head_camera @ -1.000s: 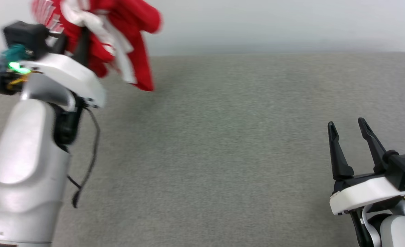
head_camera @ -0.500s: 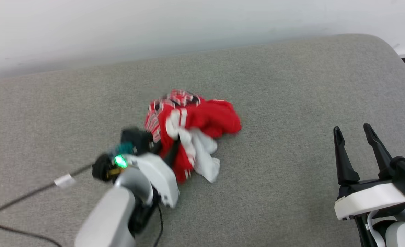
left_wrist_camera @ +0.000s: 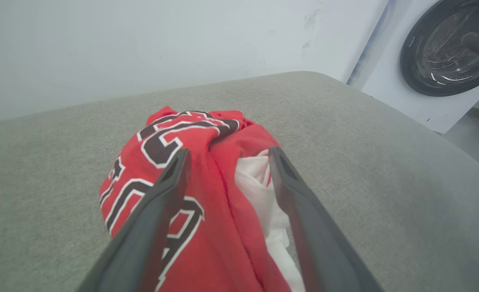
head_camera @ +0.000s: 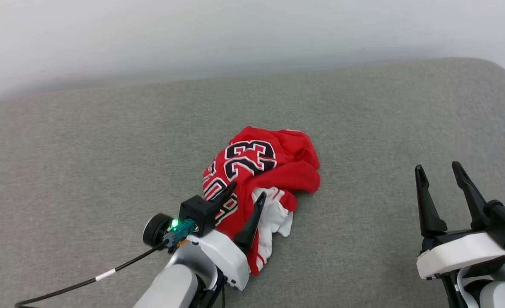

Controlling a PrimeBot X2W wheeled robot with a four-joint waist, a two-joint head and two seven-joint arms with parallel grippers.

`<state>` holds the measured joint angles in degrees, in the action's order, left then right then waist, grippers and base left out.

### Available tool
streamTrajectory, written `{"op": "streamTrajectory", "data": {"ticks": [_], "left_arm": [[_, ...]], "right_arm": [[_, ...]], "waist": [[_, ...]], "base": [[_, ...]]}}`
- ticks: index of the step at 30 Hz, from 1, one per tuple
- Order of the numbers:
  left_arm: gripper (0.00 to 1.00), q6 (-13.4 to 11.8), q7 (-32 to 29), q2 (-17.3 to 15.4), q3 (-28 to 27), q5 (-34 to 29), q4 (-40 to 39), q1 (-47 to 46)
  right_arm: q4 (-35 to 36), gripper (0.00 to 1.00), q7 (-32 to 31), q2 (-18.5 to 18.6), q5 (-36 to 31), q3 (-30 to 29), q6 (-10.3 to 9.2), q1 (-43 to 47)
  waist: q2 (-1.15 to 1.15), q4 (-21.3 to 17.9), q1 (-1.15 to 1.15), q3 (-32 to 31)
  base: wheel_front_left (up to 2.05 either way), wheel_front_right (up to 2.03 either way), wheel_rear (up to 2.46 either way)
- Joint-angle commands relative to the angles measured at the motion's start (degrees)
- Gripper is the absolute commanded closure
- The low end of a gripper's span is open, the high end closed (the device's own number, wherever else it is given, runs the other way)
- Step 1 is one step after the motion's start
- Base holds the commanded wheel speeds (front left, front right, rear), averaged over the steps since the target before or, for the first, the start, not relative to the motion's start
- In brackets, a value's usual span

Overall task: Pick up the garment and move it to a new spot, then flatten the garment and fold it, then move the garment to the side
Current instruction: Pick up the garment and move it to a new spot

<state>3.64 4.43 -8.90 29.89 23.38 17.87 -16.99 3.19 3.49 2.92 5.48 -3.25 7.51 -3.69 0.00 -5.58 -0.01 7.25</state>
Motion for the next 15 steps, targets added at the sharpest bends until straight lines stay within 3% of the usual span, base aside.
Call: {"op": "streamTrajectory", "data": {"ticks": [1,6,15], "left_arm": [[0.00,0.00,1.59,-0.32,0.24,-1.00,-0.90,-0.97],[0.00,-1.53,6.07,-1.11,-1.47,-1.92,-4.47,-1.84],[0.00,-8.26,7.88,-3.56,-9.09,0.65,-7.09,2.65]], "right_arm": [[0.02,0.00,-0.19,-0.06,-0.29,-0.24,-0.03,0.65],[0.56,0.00,-1.07,-0.06,-0.87,-0.72,-0.03,1.58],[1.16,0.00,-2.47,-0.06,-0.66,-1.71,-0.04,4.14]], "waist": [[0.00,1.45,0.01,-1.35],[0.00,3.79,0.01,-3.52],[0.00,6.64,0.01,-6.57]], "base": [[0.00,0.00,0.00],[0.00,0.00,0.00],[0.00,0.00,0.00]]}}
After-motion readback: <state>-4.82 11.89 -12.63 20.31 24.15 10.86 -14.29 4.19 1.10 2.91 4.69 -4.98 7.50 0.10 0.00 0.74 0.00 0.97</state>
